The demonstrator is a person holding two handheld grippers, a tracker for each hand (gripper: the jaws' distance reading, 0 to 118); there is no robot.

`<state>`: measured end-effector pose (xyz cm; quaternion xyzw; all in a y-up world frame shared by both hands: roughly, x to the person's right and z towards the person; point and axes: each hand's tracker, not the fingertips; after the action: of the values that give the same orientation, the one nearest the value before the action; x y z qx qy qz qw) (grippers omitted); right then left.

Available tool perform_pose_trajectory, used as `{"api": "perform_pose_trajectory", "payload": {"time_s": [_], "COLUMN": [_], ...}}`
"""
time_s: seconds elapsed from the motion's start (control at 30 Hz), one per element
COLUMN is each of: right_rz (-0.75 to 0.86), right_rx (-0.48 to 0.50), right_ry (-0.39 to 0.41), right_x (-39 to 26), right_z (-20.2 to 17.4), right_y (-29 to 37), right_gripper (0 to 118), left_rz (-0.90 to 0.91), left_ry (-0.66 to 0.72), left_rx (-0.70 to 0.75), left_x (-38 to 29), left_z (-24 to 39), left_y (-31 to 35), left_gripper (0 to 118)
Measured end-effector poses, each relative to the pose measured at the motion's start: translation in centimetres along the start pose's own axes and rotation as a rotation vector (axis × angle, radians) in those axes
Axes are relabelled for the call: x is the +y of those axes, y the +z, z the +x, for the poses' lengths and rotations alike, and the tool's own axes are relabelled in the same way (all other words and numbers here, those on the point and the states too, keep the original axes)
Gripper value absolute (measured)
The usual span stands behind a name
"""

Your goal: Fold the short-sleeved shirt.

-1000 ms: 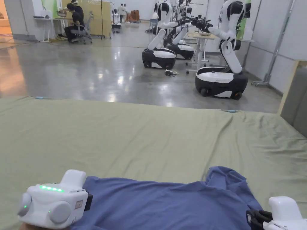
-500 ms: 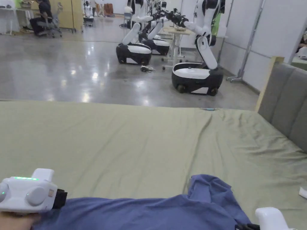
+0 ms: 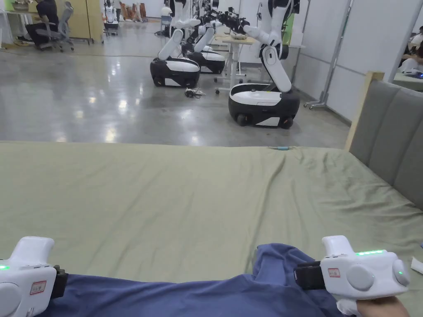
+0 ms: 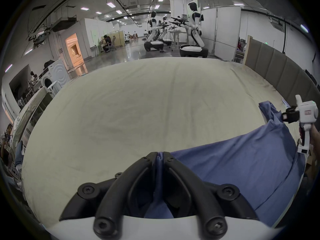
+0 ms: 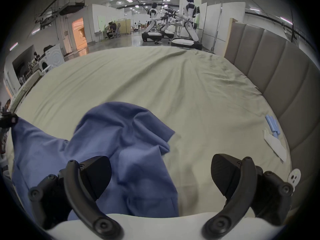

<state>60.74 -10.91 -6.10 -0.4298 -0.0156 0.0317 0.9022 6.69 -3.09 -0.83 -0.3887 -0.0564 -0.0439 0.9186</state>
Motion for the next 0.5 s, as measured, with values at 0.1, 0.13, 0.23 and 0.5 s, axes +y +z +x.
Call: {"api": "perform_pose_trajectory", "payload": {"time_s": [0.1, 0.13, 0.23, 0.5], "right_rz": [-0.107, -0.108, -0.038, 0.146], "right_rx": [-0.008, -0.007, 0.046, 0.065], "right_ry": [-0.005, -0.025, -0.134, -0.05], "right_x": [-0.6, -0.9, -1.2, -0.5], "right_z": [-0.5, -0.3, 0.4, 2.4], "right_y": [-1.7, -1.7, 0.5, 13.4], "right_gripper": [103, 68, 5, 2], "left_rz": [-0.008, -0.01, -0.008, 0.095], "left_ry": [-0.006, -0.008, -0.012, 0.015], "left_rx": [0.002, 0.004, 0.009, 0.017], "left_x": [0.2, 0.1, 0.1, -0.5], "left_z": [-0.1, -0.1, -0.2, -0.7], "left_y": [-0.8, -0.8, -1.6, 4.7], "left_gripper": [8, 8, 8, 8]}}
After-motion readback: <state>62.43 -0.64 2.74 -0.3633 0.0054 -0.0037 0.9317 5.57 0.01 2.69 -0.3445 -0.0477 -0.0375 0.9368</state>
